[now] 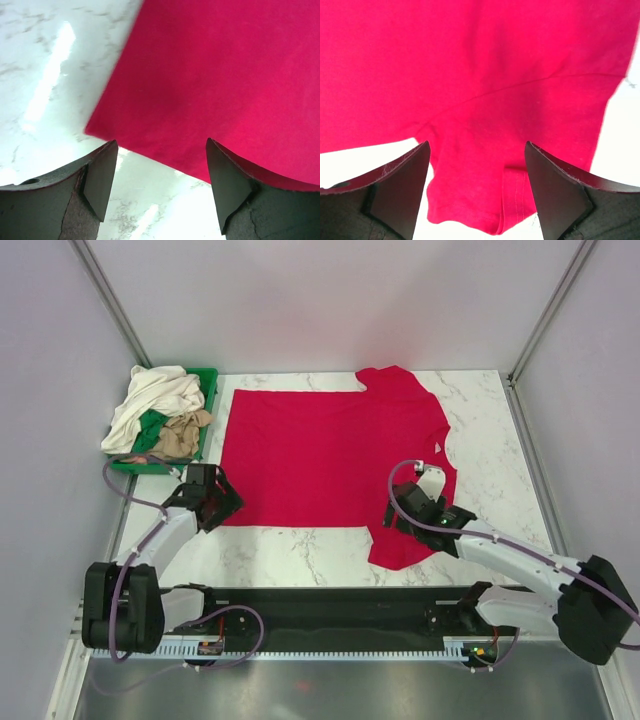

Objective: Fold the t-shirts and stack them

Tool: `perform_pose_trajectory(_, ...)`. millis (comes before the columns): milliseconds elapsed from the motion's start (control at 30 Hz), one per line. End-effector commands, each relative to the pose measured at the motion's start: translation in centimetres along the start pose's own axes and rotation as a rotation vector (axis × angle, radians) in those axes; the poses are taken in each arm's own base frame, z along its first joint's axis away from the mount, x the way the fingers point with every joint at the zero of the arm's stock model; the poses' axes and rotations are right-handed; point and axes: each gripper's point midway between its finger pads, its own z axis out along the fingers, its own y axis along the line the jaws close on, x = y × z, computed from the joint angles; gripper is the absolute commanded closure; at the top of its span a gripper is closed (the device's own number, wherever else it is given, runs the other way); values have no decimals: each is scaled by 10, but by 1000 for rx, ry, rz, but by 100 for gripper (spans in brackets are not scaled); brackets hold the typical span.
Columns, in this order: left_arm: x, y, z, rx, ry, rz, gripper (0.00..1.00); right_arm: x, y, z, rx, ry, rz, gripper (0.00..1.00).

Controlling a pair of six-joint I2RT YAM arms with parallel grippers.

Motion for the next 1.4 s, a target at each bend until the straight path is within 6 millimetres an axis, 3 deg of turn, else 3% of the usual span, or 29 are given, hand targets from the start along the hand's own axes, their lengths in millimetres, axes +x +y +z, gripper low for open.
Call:
perform_pose_trajectory(0, -15, 18, 0, -48, -96, -135, 23, -21, -11, -15, 47, -90, 64, 15)
perform_pose_trajectory(100, -13, 40, 4, -94, -94, -198, 23, -19, -18, -17, 76, -88, 75, 13)
perform_pose_trajectory(200, -15, 42, 5, -73, -91, -212, 24, -14, -26, -14, 112, -83, 89, 11)
perform_pose_trajectory(300, -15, 39, 9, -55, -84, -185, 37, -7, -32, -8, 140, -70, 107, 11)
perform_pose_trajectory(367, -16, 31, 11, -19, -75, -172, 53, -4, -32, -5, 139, -63, 119, 14)
perform_pose_trajectory(467, -15, 29, 12, -1, -72, -160, 72, 13, -28, 2, 116, -7, 134, 26)
perform_pose_trajectory(667, -14, 28, 12, 13, -76, -159, 90, 42, -31, 11, 108, 70, 141, 44)
perform_pose_trajectory(733, -14, 26, 13, 22, -72, -157, 96, 51, -32, 12, 100, 88, 137, 46)
perform_pose_trajectory(967, -12, 24, 15, 33, -64, -153, 98, 63, -32, 10, 94, 109, 94, 49)
perform_pose_trajectory(1067, -12, 23, 15, 36, -65, -147, 98, 64, -32, 9, 98, 111, 83, 63)
perform_pose_trajectory(1200, -12, 21, 15, 38, -69, -136, 98, 67, -30, 7, 92, 122, 72, 91)
perform_pose_trajectory(1333, -12, 20, 16, 33, -67, -135, 98, 70, -29, 4, 96, 135, 58, 94)
perform_pose_trajectory(1367, -12, 20, 16, 34, -67, -132, 98, 70, -29, 3, 94, 136, 55, 99)
